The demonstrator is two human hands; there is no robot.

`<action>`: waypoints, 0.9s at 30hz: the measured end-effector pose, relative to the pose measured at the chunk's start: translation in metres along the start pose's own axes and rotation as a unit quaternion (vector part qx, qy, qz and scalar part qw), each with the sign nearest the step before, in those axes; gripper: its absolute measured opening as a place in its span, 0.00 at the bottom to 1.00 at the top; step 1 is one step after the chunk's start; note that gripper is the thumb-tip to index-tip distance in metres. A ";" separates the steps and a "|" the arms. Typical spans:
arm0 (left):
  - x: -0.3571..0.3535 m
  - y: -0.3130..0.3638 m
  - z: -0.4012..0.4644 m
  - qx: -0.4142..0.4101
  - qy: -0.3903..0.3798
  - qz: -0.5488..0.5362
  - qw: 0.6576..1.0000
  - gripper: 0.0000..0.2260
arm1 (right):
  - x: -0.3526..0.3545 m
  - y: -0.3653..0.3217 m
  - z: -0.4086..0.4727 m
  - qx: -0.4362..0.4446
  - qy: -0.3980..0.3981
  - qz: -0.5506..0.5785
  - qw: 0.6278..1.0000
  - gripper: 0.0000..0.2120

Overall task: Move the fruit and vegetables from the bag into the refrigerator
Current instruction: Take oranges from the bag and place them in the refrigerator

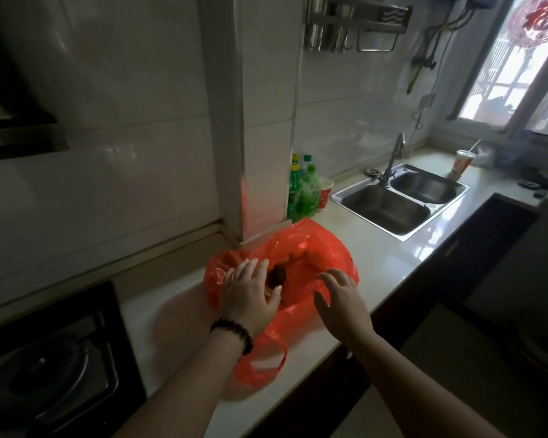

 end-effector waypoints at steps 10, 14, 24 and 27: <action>-0.096 0.030 0.095 -0.097 0.000 0.032 0.995 0.15 | -0.051 0.045 0.100 0.060 -0.039 0.012 0.997 0.17; -0.146 0.022 0.137 -0.068 -0.056 0.062 0.994 0.19 | -0.087 0.057 0.143 0.125 -0.079 -0.012 0.989 0.18; -0.213 -0.033 0.211 -0.004 -0.153 0.153 0.976 0.32 | -0.141 0.119 0.239 0.169 -0.223 -0.121 0.952 0.26; -0.225 -0.044 0.227 0.013 -0.183 0.154 0.971 0.37 | -0.152 0.136 0.261 0.150 -0.253 -0.102 0.950 0.32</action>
Point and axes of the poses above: each hand's wrist, its own z-axis towards the middle knuckle, its own x-axis out of the back of the hand, y = z × x, the point moved 10 cm from there along z, towards the middle knuckle, and after that the axes turned 4 degrees about -x, right-handed, at the moved point
